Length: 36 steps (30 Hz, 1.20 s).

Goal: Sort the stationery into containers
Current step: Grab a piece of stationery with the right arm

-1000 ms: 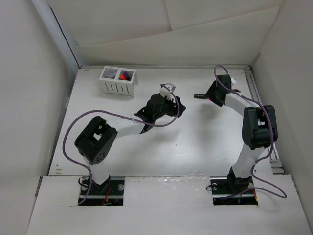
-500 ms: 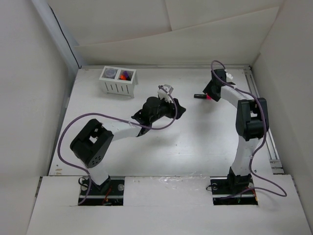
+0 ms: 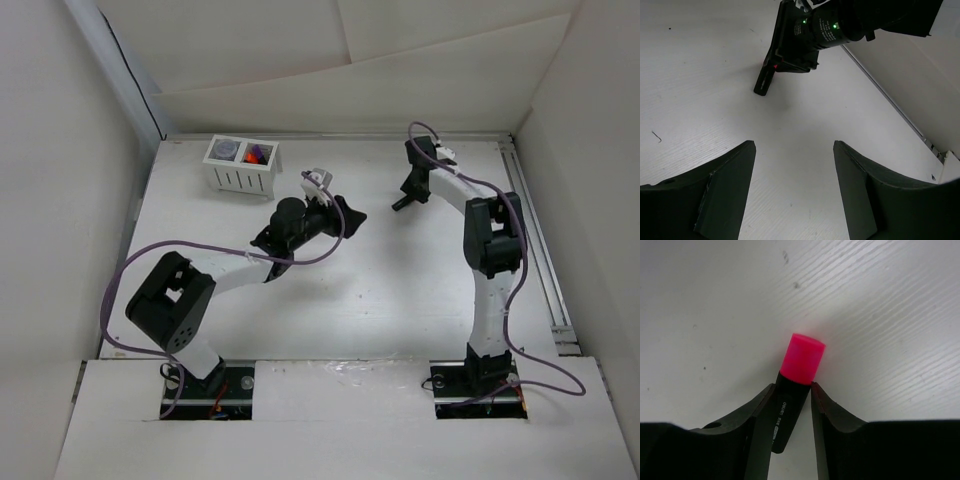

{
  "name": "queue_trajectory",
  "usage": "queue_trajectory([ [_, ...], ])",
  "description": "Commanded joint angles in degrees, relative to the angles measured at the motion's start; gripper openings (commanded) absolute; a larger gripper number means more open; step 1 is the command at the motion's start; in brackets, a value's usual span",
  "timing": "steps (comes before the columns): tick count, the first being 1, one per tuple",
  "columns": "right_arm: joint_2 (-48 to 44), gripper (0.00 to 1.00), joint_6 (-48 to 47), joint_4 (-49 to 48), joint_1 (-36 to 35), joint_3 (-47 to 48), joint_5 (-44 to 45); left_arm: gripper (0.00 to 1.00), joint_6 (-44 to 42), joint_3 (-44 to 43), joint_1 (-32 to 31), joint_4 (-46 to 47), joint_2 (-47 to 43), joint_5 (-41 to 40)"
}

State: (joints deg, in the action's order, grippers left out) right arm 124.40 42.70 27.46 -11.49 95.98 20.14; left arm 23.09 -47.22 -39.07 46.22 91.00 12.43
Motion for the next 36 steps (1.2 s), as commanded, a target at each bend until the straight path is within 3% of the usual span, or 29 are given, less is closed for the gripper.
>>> queue_trajectory([
  [1,0.3,0.38,1.1,3.3,-2.6,2.8,2.0,0.60,1.5,1.2,1.3,4.8,-3.4,2.2],
  [7,-2.1,0.36,1.1,0.3,-4.0,-1.3,1.1,0.60,1.5,1.7,1.8,3.2,-2.2,2.3],
  [10,-2.1,0.44,0.5,0.8,-5.1,-1.3,2.3,0.60,1.5,2.7,1.8,3.2,-2.2,1.2],
  [12,-1.4,0.57,-0.1,1.4,-5.7,-0.5,2.8,0.60,1.5,3.4,1.8,2.7,-2.9,0.7],
  [18,0.4,0.58,-1.6,3.2,-6.3,2.9,3.8,0.60,1.0,3.9,1.8,0.7,-4.6,-1.2],
  [22,1.0,0.44,-2.2,3.2,-6.8,2.9,4.6,0.60,1.0,4.4,1.8,-0.5,-5.1,-2.4],
  [27,1.5,0.38,-2.2,4.3,-7.9,4.0,6.1,0.61,1.5,4.4,1.8,-1.0,-5.7,-2.4],
  [28,1.5,0.39,-2.2,4.3,-7.9,4.0,6.1,0.61,1.5,5.1,1.8,-1.0,-5.7,-2.4],
  [32,1.5,0.64,-2.8,4.3,-9.1,3.5,6.8,0.64,1.5,5.8,1.8,-1.0,-6.3,-2.4],
  [34,2.2,0.63,-2.8,4.8,-9.1,4.2,7.4,0.64,1.5,7.1,2.3,-1.0,-6.9,-2.4],
  [36,2.3,0.54,-2.8,5.5,-9.1,5.1,7.4,0.64,1.5,7.1,2.3,-1.0,-7.4,-2.4],
])
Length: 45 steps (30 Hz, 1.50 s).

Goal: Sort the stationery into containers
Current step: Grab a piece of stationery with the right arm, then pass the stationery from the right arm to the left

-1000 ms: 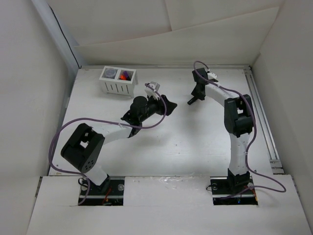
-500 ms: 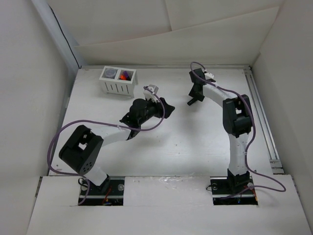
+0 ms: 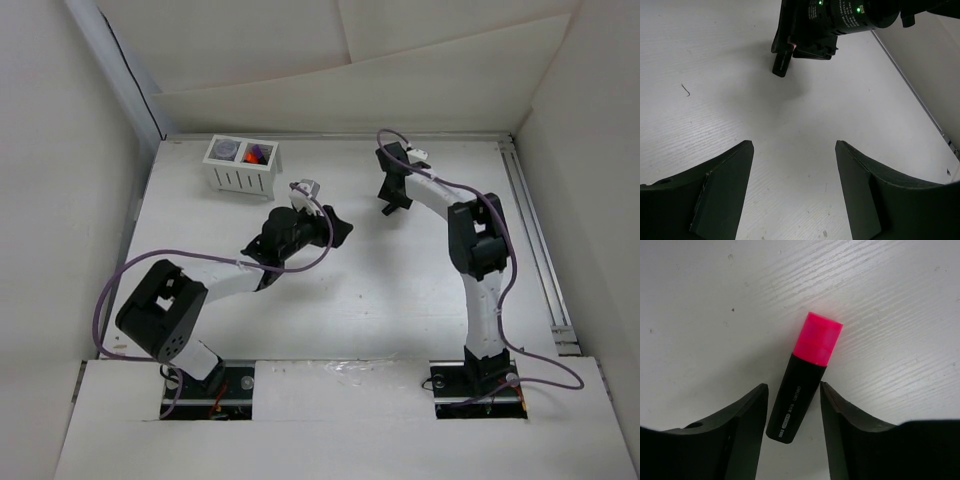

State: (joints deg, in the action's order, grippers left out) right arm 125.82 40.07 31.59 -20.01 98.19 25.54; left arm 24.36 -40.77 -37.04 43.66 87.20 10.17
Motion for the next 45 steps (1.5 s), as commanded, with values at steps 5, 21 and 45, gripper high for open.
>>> queue_trajectory([
  [5,1.4,0.34,-0.2,1.9,-1.6,3.4,5.3,0.64,0.2,2.3,0.3,1.5,-5.8,-0.2],
  [21,-1.2,0.07,-2.4,-1.6,-2.4,-0.2,5.0,0.65,1.6,4.6,0.8,1.8,-7.9,1.9],
  [45,-22.8,0.08,-7.1,-13.9,-8.8,-12.4,-23.5,0.66,15.4,3.4,0.8,15.6,1.8,8.5],
])
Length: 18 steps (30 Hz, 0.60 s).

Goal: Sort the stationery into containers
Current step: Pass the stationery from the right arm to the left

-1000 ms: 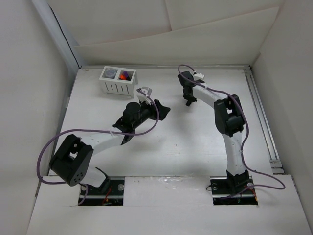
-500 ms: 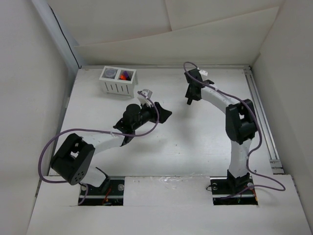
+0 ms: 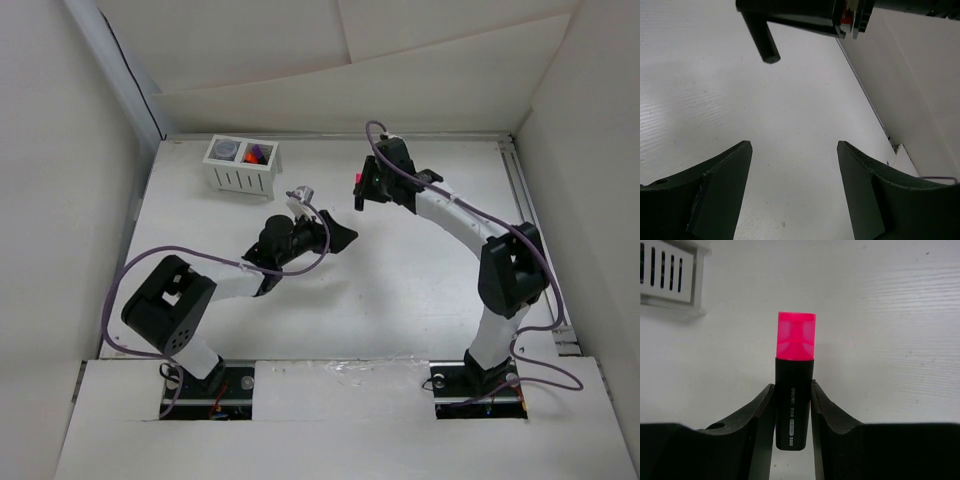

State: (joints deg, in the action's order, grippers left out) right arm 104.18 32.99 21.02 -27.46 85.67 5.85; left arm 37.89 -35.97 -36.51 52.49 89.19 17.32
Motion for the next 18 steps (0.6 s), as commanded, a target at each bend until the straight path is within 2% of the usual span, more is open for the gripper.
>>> queue_trajectory([
  [1,-1.2,0.08,0.0,-4.0,-1.4,0.1,-3.8,0.66,1.8,-1.4,0.3,7.3,0.4,1.4],
  [18,-0.6,0.08,0.5,-5.5,-3.6,-1.6,-5.8,0.39,3.7,-4.5,0.3,9.1,4.4,-6.4],
])
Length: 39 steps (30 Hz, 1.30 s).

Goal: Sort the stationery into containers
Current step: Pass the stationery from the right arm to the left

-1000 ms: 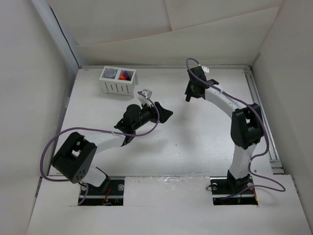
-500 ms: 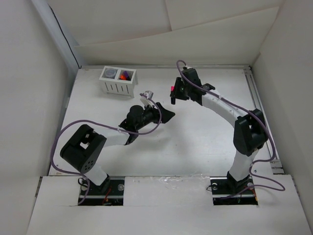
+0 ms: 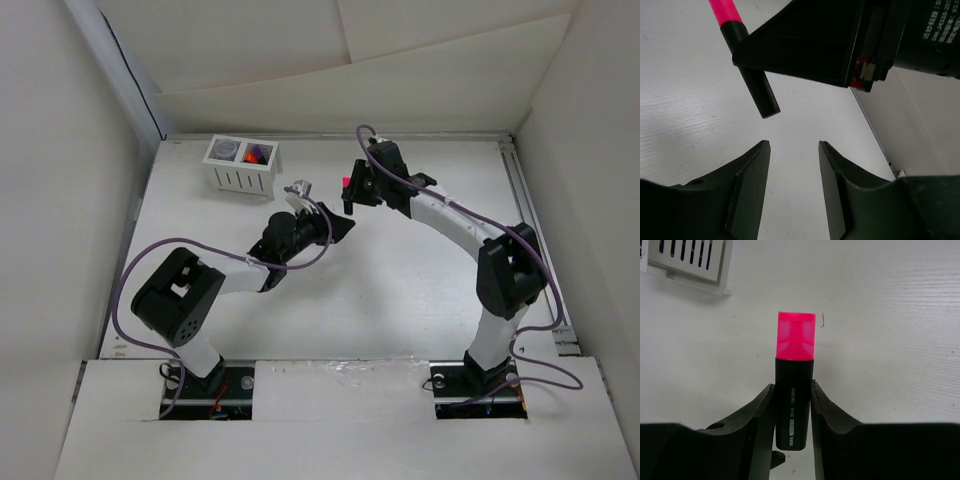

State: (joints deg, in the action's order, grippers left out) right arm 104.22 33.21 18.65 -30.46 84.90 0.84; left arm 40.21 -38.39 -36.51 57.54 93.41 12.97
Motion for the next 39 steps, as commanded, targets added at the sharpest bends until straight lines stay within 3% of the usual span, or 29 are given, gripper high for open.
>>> queue_trajectory([
  [1,-0.7,0.08,0.3,-3.2,-0.6,-0.8,-0.8,0.39,1.4,-2.0,0.3,4.1,0.2,-2.8],
  [18,-1.8,0.08,0.8,-5.4,-1.6,-2.4,-2.4,0.33,1.9,-7.1,0.8,2.3,3.9,-3.2],
  [32,-3.0,0.08,0.8,-5.9,-1.6,-3.4,-3.0,0.34,0.8,-8.4,0.8,-0.1,5.0,-5.0],
  [39,-3.6,0.08,1.3,-6.4,-1.6,-4.0,-3.0,0.04,0.8,-7.8,0.8,-0.1,4.2,-3.8],
])
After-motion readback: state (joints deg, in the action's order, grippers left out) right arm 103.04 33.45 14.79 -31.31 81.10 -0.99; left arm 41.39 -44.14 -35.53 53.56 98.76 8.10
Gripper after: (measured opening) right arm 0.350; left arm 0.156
